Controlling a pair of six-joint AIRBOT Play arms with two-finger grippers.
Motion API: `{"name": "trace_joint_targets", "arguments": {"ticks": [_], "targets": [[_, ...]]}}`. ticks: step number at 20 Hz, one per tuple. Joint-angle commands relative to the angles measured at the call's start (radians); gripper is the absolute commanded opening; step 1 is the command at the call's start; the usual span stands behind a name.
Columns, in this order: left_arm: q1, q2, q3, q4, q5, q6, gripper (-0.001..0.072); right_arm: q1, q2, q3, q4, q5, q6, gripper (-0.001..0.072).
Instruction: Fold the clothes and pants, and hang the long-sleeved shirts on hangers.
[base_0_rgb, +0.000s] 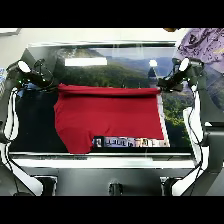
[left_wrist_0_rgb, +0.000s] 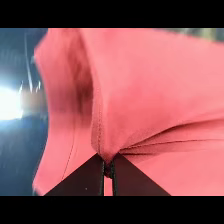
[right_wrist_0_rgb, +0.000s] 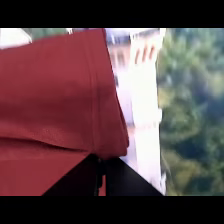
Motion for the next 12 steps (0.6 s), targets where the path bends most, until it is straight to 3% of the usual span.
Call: {"name": "trace_joint_targets", "arguments": {"ticks": [1, 12], "targets": [[-0.001, -0.009, -0.008, 0.053, -0.128, -0.001, 0.0015, 0.003, -0.027, 0.0, -0.004, 0.116, 0.004, 0.0029], [-0.03, -0.086, -0.01, 0.054, -0.144, -0.001, 0.0016, 0.003, -0.099, 0.0, 0.014, 0.158, 0.022, 0.003]]}}
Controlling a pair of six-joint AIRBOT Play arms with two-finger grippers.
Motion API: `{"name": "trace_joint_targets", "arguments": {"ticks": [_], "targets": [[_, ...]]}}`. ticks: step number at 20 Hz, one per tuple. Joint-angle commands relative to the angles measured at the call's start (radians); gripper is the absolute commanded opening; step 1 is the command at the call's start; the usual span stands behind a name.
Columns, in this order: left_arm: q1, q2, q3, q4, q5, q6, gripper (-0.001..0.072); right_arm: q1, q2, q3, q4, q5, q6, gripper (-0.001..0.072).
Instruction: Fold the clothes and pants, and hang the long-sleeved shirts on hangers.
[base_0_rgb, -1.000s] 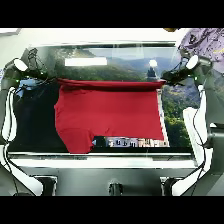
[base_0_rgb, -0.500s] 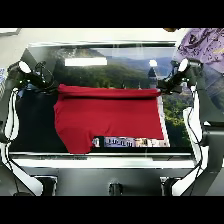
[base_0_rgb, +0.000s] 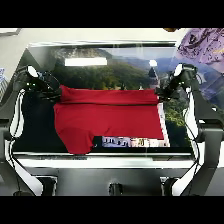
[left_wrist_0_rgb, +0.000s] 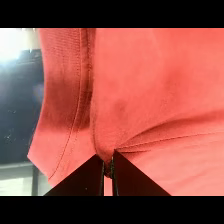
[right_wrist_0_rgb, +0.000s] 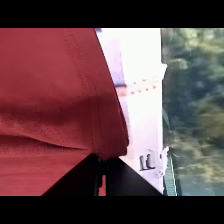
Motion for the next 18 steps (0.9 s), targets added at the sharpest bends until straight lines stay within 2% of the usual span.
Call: {"name": "trace_joint_targets", "arguments": {"ticks": [1, 4, 5, 6, 7, 8, 9, 10, 11, 12, 15, 18], "targets": [[-0.007, -0.022, 0.0, 0.002, -0.006, 0.0, 0.0016, 0.001, -0.022, 0.0, 0.029, 0.026, 0.003, 0.003], [-0.007, -0.026, 0.0, 0.002, 0.004, 0.0, 0.0022, 0.001, -0.031, -0.007, 0.048, 0.058, 0.003, 0.0031], [-0.007, -0.026, 0.0, 0.002, 0.007, 0.0, 0.0071, 0.001, -0.031, -0.006, 0.051, 0.067, 0.003, 0.0046], [-0.007, -0.026, 0.0, 0.001, 0.013, -0.001, 0.0172, 0.001, -0.03, -0.006, 0.055, 0.079, 0.007, 0.0113], [-0.007, -0.026, 0.002, 0.002, 0.014, 0.0, 0.0329, 0.001, -0.03, -0.006, 0.056, 0.094, 0.011, 0.017], [-0.007, -0.024, 0.002, 0.002, 0.02, 0.0, 0.0423, 0.001, -0.029, -0.006, 0.063, 0.105, 0.014, 0.0254], [-0.006, -0.021, 0.005, 0.002, 0.021, -0.001, 0.0481, 0.001, -0.026, -0.006, 0.08, 0.12, 0.014, 0.0393], [-0.005, -0.015, 0.016, 0.004, 0.021, -0.005, 0.0555, 0.001, -0.016, -0.006, 0.097, 0.134, 0.014, 0.0494], [0.0, -0.002, 0.038, 0.018, 0.021, -0.017, 0.0622, 0.0, 0.002, -0.006, 0.105, 0.141, 0.013, 0.0537], [0.007, 0.019, 0.06, 0.037, 0.021, -0.019, 0.0626, -0.005, 0.028, -0.005, 0.102, 0.14, -0.001, 0.0571], [0.069, 0.153, 0.053, 0.1, 0.003, -0.034, 0.0626, -0.056, 0.145, -0.007, 0.085, 0.136, -0.063, 0.0574], [0.181, 0.327, -0.152, 0.098, -0.04, -0.064, 0.0624, -0.189, 0.266, -0.085, 0.19, 0.1, -0.127, 0.0575]]}}
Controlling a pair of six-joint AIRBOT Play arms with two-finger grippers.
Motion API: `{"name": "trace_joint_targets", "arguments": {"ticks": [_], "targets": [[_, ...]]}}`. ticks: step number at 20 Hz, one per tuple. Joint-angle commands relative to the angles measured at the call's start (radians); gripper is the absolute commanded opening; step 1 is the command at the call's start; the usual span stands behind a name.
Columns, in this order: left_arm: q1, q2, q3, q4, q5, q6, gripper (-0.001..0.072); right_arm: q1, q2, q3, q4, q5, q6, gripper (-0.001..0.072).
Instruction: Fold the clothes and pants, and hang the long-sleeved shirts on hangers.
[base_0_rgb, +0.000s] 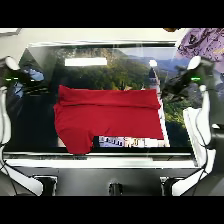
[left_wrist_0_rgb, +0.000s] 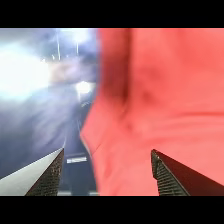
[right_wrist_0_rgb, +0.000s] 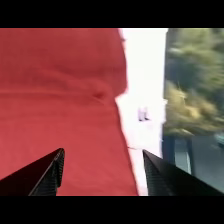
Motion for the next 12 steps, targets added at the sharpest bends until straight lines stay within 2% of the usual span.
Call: {"name": "trace_joint_targets", "arguments": {"ticks": [1, 5, 7, 9, 12], "targets": [[0.117, 0.219, -0.254, 0.017, -0.018, -0.028, 0.0624, -0.138, 0.145, -0.129, 0.133, -0.043, -0.092, 0.0575], [0.23, 0.579, -0.837, -0.18, 0.164, -0.027, 0.0624, -0.25, 0.318, -0.524, 0.309, -0.161, -0.198, 0.0575], [0.249, 0.728, -1.081, -0.308, 0.253, -0.004, 0.0624, -0.252, 0.374, -0.661, 0.321, -0.204, -0.203, 0.0575], [0.248, 0.83, -1.261, -0.418, 0.315, 0.032, 0.0624, -0.252, 0.405, -0.73, 0.345, -0.225, -0.215, 0.0575], [0.247, 0.875, -1.412, -0.552, 0.341, 0.092, 0.0624, -0.252, 0.418, -0.739, 0.357, -0.232, -0.218, 0.0575]]}}
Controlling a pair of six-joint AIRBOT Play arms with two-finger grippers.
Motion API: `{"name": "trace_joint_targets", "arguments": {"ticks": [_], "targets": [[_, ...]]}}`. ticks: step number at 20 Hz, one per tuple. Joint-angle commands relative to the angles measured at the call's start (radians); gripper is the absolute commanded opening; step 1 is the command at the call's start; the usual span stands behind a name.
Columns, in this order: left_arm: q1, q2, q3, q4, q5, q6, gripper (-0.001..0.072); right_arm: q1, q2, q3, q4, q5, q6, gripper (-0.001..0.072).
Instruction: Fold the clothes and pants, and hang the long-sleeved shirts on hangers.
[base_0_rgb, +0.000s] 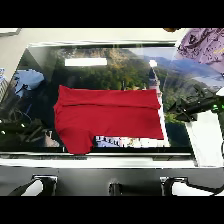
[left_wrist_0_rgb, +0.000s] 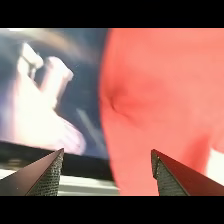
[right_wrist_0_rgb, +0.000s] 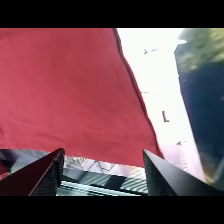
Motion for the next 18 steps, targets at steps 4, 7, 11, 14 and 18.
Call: {"name": "trace_joint_targets", "arguments": {"ticks": [4, 7, 11, 14, 18], "targets": [[-0.031, 0.086, -0.305, -0.243, 0.137, 0.084, 0.0623, -0.007, 0.032, -0.057, 0.06, -0.038, -0.016, 0.0574], [-0.098, 0.086, -0.343, -0.246, 0.169, 0.083, 0.0623, -0.007, 0.032, -0.057, 0.072, -0.032, -0.016, 0.0574], [-0.165, 0.086, -0.381, -0.25, 0.214, 0.079, 0.0613, -0.007, 0.032, -0.057, 0.072, -0.019, -0.016, 0.0543], [-0.209, 0.086, -0.411, -0.298, 0.27, 0.079, 0.0613, -0.007, 0.032, -0.057, 0.097, -0.019, -0.016, 0.0543], [-0.265, 0.064, -0.414, -0.333, 0.331, 0.079, 0.0598, -0.007, 0.032, -0.057, 0.124, -0.019, -0.015, 0.0544]]}}
